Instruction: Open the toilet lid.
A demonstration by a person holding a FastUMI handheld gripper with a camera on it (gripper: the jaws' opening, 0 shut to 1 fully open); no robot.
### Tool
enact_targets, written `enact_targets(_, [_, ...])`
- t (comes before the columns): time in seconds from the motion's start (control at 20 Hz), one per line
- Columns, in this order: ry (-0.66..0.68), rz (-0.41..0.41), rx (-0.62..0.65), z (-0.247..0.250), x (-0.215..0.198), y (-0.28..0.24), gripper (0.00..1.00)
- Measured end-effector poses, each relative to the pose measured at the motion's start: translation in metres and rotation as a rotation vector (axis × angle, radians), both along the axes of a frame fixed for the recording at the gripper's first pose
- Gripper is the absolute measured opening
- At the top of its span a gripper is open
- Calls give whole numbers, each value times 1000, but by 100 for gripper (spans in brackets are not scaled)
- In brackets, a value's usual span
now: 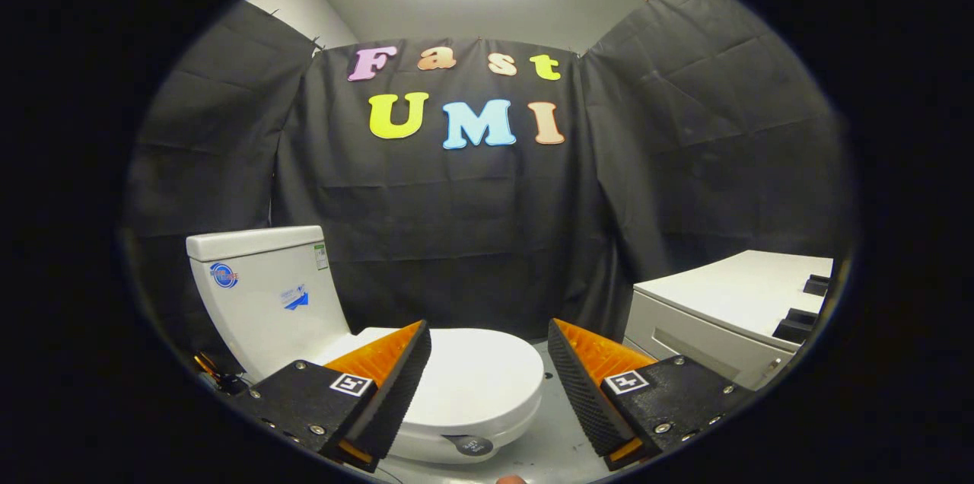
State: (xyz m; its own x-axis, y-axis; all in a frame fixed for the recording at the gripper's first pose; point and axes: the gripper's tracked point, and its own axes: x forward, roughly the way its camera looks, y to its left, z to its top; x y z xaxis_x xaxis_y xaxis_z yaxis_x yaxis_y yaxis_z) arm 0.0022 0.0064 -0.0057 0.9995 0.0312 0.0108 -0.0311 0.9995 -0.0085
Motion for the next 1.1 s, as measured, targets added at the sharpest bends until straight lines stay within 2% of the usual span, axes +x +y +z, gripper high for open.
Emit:
enact_targets(0.3, [8, -9, 14, -2, 2, -7, 95])
enact_targets(0.75, [104, 20, 109, -28, 14, -10, 95])
enact_targets(0.95, [179, 65, 171, -47, 21, -10, 95])
enact_targets(1.1, [269, 116, 271, -65, 25, -5, 96])
